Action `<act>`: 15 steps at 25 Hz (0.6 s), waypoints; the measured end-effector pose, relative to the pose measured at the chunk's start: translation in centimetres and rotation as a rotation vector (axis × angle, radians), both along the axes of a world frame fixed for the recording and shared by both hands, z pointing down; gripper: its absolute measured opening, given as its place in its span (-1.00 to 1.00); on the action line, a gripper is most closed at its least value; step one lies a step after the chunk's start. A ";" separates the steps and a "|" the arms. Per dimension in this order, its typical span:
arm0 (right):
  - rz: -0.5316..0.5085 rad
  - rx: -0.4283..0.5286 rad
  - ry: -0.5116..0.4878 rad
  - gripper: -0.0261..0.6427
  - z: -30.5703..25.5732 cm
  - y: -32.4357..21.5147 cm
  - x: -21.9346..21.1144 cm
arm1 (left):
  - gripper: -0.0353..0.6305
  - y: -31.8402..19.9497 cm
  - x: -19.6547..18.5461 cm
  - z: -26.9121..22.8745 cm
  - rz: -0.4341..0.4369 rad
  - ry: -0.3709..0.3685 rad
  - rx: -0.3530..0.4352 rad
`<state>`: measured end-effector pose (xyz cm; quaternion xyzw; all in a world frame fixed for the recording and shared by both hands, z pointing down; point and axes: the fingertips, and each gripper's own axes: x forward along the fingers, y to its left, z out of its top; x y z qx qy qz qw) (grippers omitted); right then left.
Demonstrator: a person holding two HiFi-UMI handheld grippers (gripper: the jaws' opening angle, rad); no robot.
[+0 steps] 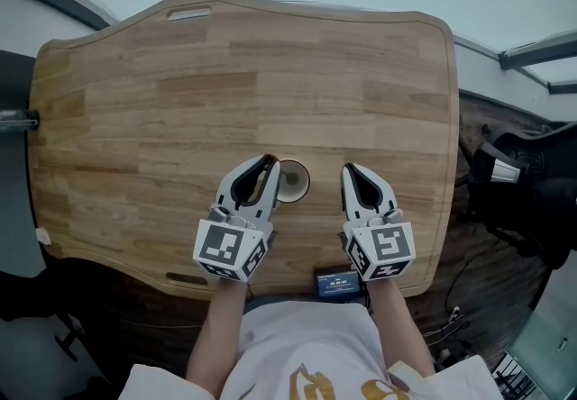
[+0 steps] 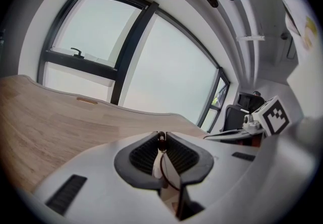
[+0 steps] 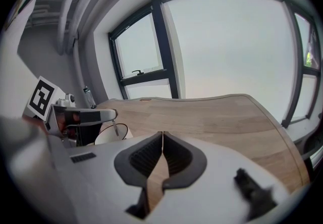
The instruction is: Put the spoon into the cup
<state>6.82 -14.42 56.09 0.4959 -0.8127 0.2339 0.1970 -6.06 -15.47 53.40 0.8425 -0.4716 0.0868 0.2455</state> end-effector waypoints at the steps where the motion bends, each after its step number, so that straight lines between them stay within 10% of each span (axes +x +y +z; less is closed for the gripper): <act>1: 0.000 0.000 0.000 -0.83 0.0 0.0 0.0 | -0.74 0.0 0.0 0.0 0.001 0.004 0.001; 15: -0.009 0.023 -0.002 -0.83 -1.1 0.1 -0.5 | -0.58 0.2 -0.3 -1.1 0.004 0.044 0.030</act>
